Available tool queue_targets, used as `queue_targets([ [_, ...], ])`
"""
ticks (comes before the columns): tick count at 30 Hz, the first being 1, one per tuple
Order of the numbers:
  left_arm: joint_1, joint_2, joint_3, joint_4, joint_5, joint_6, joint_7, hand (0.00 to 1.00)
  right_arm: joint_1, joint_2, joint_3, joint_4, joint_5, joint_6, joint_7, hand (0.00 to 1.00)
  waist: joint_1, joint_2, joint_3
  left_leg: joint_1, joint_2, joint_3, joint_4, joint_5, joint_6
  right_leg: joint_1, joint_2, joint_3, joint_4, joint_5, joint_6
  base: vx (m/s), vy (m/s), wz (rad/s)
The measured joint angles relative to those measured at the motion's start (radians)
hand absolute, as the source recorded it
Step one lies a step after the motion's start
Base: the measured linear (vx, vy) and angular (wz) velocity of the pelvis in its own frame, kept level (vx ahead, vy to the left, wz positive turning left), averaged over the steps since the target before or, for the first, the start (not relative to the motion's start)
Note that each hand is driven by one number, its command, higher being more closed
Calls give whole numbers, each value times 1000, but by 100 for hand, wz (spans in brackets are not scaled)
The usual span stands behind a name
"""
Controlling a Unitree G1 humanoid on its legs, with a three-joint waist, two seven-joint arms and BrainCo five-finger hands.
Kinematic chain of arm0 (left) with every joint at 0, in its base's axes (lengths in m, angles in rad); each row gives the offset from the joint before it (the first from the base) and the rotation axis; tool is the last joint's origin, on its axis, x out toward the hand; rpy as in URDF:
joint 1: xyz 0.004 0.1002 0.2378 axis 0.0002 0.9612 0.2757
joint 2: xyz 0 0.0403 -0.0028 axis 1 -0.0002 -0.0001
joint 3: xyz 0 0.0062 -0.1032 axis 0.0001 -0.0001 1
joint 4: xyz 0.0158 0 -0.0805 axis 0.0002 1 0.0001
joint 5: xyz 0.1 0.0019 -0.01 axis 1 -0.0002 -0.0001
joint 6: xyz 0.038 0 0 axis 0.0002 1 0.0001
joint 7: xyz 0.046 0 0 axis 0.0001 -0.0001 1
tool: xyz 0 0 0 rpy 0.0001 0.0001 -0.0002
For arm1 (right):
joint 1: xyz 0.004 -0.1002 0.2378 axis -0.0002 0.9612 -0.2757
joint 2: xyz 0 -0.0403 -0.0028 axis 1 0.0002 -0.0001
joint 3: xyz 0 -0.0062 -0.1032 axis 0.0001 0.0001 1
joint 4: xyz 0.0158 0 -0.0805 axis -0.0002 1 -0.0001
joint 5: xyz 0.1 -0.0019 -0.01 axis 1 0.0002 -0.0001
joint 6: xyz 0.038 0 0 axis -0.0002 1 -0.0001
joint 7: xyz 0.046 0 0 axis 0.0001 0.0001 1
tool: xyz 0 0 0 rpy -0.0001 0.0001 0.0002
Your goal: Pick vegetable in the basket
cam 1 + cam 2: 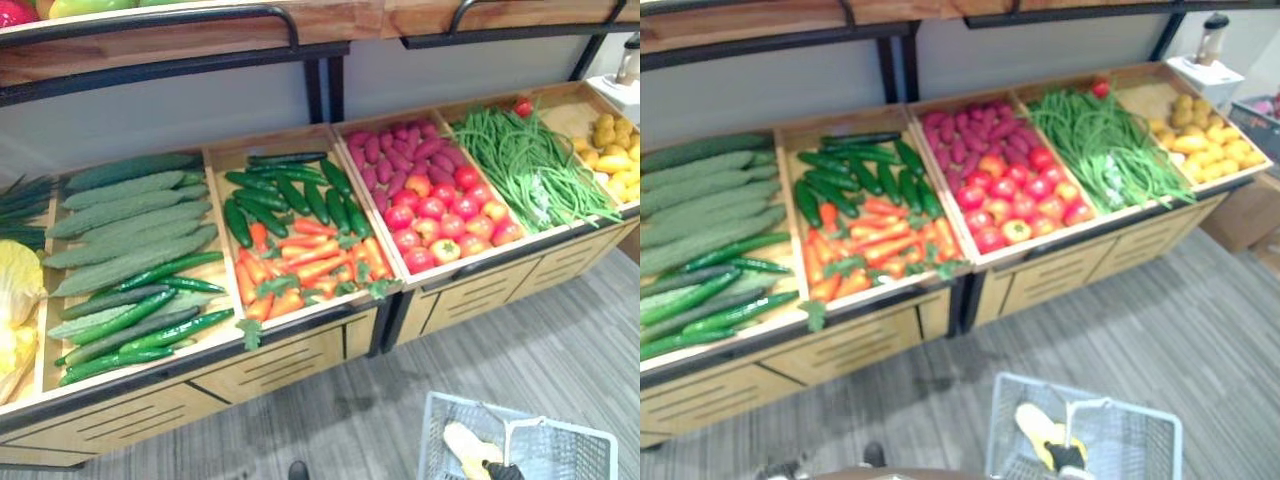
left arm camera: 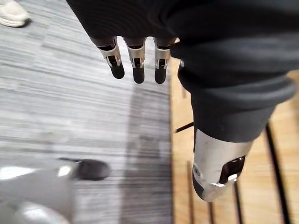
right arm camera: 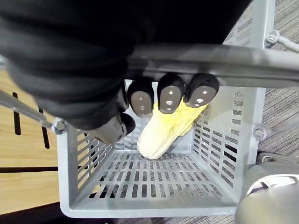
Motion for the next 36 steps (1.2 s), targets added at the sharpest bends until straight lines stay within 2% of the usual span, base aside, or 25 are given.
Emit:
queue_targets([
  [1,2,6,-20,-44,12,-11,20,0,2,4,4,-6,1,0,-2,100,0,-1,-1,-3,0,-3,0,0,0,-1,0,-3,0,0,0,9,-14,9],
  [4,-26,45,-57,-203,150,-54,154,0,10,8,68,-24,19,-16,-22,100,-1,-4,-3,-10,-2,-4,0,0,0,-6,-1,-6,1,0,0,9,-5,3],
  [7,-26,58,-57,-393,243,-51,262,0,19,9,84,-32,19,-40,-26,100,-3,-5,-3,-11,-2,-4,0,-1,-1,-8,-1,-7,2,0,0,36,-11,1],
  [13,-18,59,-62,-583,319,-54,323,0,19,8,87,-37,19,-43,-40,100,-9,1,-7,-5,4,2,1,-1,-1,-11,2,-3,17,0,0,11,-5,0],
  [18,0,62,-121,-668,349,-58,326,0,19,8,90,-54,19,-43,-40,100,-13,3,-8,-1,11,31,1,-1,-2,-27,4,23,19,1,1,-10,-11,-17],
  [20,7,78,-155,-685,359,-72,313,0,19,4,103,-58,19,-43,-40,100,-27,7,-10,0,13,39,1,-1,-1,-32,4,31,19,2,3,-33,-5,-16],
  [26,-19,180,-232,-684,395,-90,237,0,20,-5,117,-75,19,-43,-40,100,-32,30,-14,1,19,82,0,-1,-1,-64,5,78,15,7,13,-54,2,-25],
  [29,-63,278,-273,-639,457,-97,189,0,18,-26,118,-104,19,-41,-38,100,-50,47,-8,-3,19,102,0,-1,-1,-84,4,100,15,12,20,-47,16,-17],
  [36,-192,361,-305,-503,495,-77,124,0,17,-41,120,-145,18,-41,-18,100,-66,55,-6,-10,22,152,5,-1,-1,-125,7,154,17,18,26,22,5,-22],
])
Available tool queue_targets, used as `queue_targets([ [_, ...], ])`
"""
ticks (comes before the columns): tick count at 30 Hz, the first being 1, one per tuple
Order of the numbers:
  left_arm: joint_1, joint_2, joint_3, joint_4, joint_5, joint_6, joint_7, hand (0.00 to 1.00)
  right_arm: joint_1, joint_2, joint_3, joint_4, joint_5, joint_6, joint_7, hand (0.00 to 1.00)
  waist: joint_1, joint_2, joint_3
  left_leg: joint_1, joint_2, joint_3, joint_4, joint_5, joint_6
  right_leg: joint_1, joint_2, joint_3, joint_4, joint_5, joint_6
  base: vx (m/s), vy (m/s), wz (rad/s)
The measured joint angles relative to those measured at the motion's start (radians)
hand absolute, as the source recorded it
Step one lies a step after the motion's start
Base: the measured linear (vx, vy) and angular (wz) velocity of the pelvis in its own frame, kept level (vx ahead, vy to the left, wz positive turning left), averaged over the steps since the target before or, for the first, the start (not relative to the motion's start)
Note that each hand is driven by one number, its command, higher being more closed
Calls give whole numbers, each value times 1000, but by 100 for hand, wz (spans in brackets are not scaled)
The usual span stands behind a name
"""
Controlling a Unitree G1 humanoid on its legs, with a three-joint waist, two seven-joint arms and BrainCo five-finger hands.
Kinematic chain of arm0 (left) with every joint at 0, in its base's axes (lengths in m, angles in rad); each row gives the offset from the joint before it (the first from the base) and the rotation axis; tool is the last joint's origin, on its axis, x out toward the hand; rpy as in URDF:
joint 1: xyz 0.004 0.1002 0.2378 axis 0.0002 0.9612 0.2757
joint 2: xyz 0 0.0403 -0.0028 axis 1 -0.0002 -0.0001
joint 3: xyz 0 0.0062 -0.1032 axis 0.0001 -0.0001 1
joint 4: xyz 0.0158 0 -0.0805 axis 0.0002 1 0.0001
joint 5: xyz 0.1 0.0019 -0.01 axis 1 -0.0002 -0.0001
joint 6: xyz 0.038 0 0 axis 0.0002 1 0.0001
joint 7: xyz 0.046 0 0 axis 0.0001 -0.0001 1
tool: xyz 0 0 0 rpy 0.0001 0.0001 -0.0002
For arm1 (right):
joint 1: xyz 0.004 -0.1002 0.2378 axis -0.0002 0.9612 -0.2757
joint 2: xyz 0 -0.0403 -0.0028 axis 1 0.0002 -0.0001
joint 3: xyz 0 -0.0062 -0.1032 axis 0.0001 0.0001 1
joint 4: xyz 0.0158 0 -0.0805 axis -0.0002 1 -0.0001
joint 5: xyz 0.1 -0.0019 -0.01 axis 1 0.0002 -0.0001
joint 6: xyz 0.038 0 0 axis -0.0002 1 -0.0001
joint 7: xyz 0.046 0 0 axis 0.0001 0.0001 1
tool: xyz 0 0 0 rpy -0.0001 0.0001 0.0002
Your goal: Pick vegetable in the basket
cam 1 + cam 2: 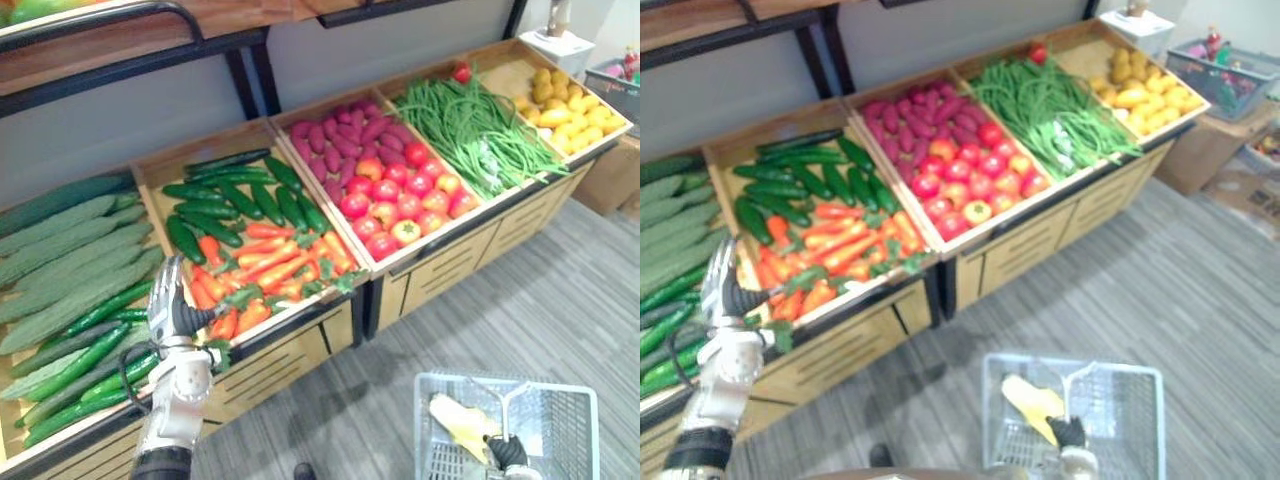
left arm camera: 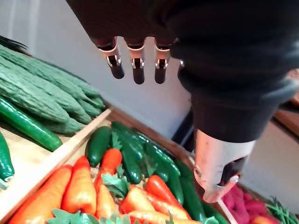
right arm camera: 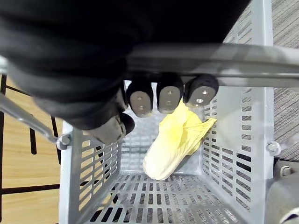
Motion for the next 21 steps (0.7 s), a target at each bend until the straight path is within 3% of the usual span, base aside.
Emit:
queue_targets([
  [3,-14,38,-29,4,20,23,-22,0,-3,0,9,-11,0,0,1,100,-15,2,0,2,2,21,2,1,0,-11,2,26,4,3,-3,68,-7,-24],
  [5,-50,41,-50,7,49,36,-47,0,-2,0,10,-23,0,0,2,100,-14,12,5,5,16,38,2,1,0,-27,15,42,15,15,-19,46,-15,-20],
  [13,-139,63,-167,14,81,51,-161,0,2,-9,12,-75,0,5,2,100,-12,31,32,-3,24,61,2,1,0,-82,16,70,71,17,-18,2,1,-10],
  [21,-198,70,-210,21,89,60,-183,0,2,-7,17,-131,0,4,3,100,-9,38,57,-38,23,91,2,9,7,-150,15,103,89,34,-12,-56,12,-13],
])
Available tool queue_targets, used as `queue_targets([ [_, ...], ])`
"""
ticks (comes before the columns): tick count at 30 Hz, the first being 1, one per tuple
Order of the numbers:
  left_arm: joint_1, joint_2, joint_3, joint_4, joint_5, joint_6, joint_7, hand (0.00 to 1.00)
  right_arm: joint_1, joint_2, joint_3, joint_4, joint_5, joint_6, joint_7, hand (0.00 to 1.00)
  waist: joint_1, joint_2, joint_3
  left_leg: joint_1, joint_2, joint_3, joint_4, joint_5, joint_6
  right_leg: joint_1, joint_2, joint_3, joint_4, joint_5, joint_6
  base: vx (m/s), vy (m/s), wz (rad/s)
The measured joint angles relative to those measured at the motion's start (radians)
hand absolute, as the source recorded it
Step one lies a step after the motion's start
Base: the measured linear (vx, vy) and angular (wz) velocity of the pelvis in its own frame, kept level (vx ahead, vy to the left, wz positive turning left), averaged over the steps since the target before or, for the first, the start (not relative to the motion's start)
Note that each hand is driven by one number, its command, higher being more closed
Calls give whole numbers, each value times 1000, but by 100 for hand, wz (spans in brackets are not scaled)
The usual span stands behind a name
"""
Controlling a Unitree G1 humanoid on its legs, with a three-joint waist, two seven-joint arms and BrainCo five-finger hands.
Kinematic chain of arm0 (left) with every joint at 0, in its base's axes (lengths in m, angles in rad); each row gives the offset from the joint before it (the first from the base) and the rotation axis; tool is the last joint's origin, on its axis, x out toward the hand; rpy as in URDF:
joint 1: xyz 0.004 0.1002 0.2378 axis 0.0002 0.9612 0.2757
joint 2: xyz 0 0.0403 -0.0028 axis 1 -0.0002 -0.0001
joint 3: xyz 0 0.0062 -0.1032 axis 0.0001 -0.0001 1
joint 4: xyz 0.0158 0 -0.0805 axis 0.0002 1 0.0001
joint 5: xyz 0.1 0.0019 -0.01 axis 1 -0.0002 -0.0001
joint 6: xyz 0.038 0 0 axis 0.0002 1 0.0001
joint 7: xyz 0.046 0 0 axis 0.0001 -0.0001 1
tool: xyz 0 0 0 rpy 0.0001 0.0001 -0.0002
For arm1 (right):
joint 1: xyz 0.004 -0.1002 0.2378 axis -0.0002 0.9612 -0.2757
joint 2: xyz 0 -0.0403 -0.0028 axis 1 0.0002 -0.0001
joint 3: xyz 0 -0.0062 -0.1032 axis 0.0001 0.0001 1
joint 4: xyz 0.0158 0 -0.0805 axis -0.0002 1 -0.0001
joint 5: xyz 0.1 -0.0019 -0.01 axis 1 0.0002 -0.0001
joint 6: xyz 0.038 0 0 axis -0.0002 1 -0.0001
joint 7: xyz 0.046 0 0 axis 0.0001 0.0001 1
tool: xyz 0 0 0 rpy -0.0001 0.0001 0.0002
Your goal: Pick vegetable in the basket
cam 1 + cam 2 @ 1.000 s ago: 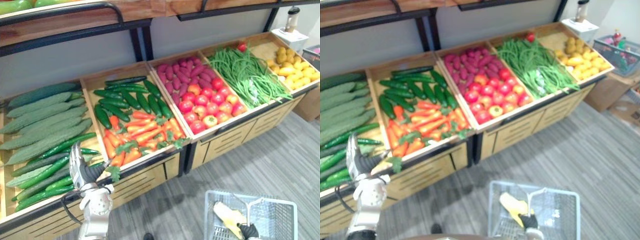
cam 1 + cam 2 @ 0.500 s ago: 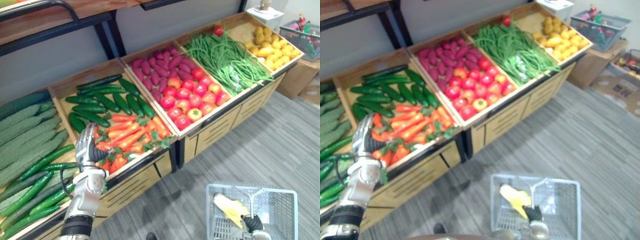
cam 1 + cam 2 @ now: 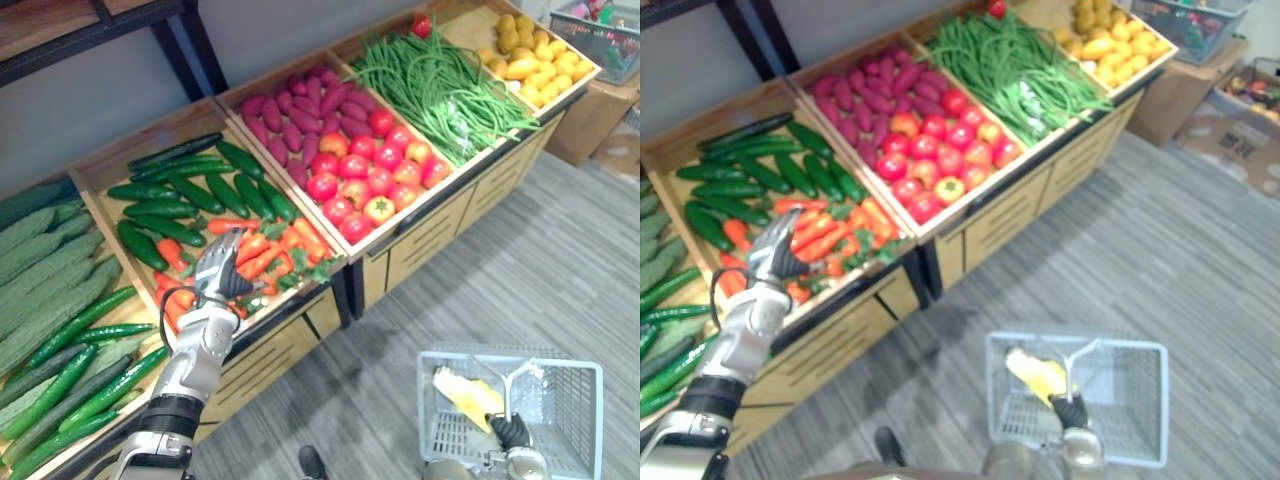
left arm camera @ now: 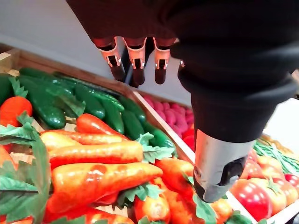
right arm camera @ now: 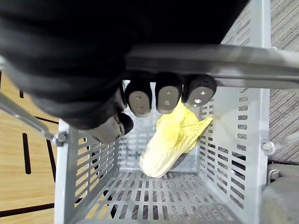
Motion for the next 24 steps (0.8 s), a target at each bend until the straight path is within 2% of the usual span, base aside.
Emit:
queue_targets([
  [8,-37,1,3,8,2,40,-23,0,1,1,-1,-21,1,0,8,100,15,3,21,-27,10,0,-7,27,3,-32,13,10,-1,3,2,-76,-11,-3],
  [19,-116,1,85,28,10,117,-23,0,-14,2,-10,-40,1,-3,19,100,25,-17,53,-89,24,1,-1,54,1,-88,29,27,-1,27,-10,11,-1,0],
  [24,-153,1,97,32,10,128,-23,0,-19,2,-10,-55,2,-3,20,100,27,-20,63,-119,31,1,-2,64,2,-120,39,33,0,35,-16,-2,-7,-3],
])
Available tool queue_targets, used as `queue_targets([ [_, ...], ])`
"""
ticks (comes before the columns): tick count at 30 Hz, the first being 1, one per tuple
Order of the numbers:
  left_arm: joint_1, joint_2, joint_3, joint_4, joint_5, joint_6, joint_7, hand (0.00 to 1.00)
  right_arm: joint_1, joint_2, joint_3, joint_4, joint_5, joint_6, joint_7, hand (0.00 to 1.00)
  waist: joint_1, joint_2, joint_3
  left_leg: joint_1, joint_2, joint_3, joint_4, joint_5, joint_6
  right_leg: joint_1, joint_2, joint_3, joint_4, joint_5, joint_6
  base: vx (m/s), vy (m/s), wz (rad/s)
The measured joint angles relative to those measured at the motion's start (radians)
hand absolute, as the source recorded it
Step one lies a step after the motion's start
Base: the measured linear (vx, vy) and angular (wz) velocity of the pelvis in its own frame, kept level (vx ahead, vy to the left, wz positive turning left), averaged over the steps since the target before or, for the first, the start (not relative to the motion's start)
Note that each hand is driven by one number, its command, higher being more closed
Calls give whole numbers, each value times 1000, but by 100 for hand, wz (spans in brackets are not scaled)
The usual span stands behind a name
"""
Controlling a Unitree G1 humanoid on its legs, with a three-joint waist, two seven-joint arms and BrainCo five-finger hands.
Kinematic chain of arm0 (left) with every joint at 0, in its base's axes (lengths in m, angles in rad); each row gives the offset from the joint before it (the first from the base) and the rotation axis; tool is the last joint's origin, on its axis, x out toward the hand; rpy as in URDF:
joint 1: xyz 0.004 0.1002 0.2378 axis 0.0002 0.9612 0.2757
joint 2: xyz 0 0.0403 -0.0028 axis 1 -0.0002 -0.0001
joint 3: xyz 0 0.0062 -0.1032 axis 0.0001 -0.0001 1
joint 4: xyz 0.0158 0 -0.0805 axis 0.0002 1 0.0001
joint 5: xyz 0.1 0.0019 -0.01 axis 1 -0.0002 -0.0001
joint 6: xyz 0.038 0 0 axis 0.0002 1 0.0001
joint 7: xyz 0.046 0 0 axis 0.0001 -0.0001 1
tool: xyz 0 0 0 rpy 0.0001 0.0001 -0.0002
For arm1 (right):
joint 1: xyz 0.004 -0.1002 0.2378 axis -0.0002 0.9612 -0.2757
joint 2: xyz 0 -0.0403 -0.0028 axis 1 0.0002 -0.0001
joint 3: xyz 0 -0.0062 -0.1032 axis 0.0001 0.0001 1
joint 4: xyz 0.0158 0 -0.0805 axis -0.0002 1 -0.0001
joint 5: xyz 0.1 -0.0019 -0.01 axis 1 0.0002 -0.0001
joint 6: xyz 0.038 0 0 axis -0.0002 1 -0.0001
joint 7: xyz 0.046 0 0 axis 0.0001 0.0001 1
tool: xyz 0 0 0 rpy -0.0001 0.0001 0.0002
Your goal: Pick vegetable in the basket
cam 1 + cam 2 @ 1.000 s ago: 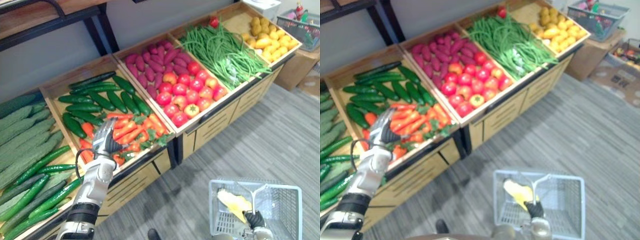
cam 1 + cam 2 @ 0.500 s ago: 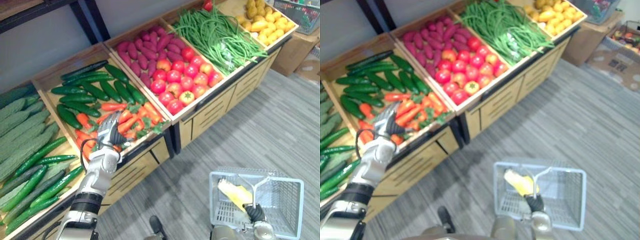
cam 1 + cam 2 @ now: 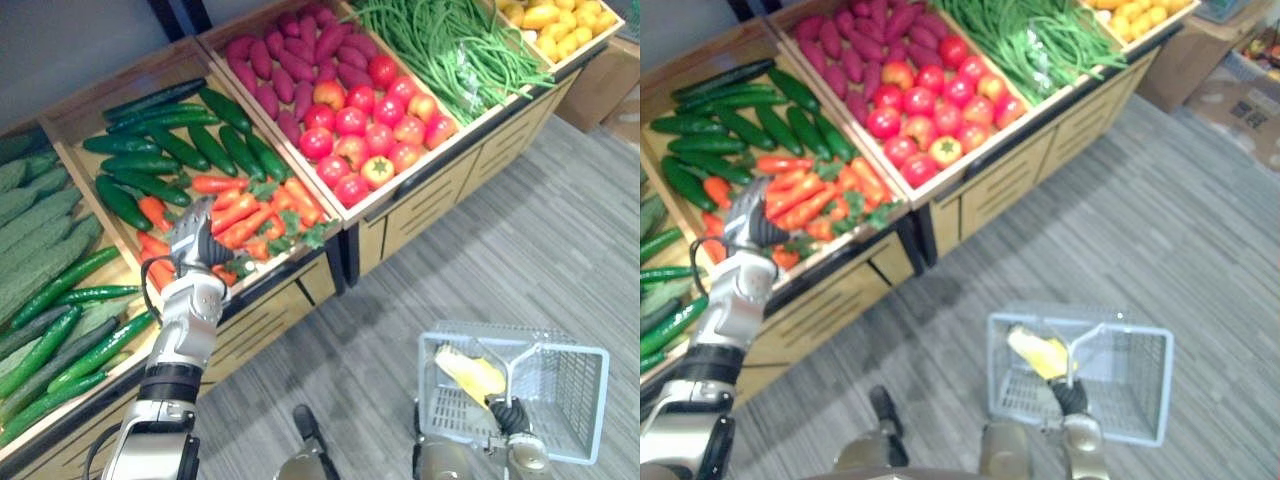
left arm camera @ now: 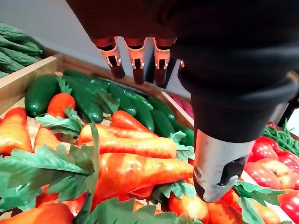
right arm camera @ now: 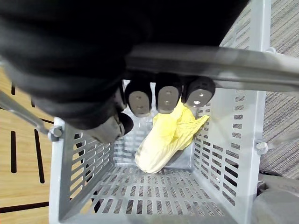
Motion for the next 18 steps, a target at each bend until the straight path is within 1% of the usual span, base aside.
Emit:
queue_targets([
  [3,-14,0,18,8,0,0,0,0,-2,0,0,-2,1,-1,0,100,-1,-3,16,1,1,-1,-3,1,1,0,1,2,2,1,0,0,0,0],
  [9,-36,0,22,19,0,1,1,0,-5,0,0,-4,5,-3,-2,100,18,-11,26,-18,3,1,-4,4,0,-25,4,6,9,1,1,17,-2,-1],
  [12,-46,0,21,19,0,3,0,0,-20,0,1,-4,7,-3,-2,100,18,-19,38,-28,4,0,-1,8,0,-35,5,5,11,1,1,48,-8,1],
  [15,-61,0,21,19,0,21,0,0,-23,0,1,-9,8,-3,-2,100,20,-21,46,-37,5,1,1,10,0,-45,5,6,14,1,0,28,-4,0],
  [18,-70,0,21,19,0,21,0,0,-24,0,2,-22,8,-3,-1,100,19,-23,59,-42,6,3,-1,10,0,-51,6,9,15,1,0,11,-1,-1],
])
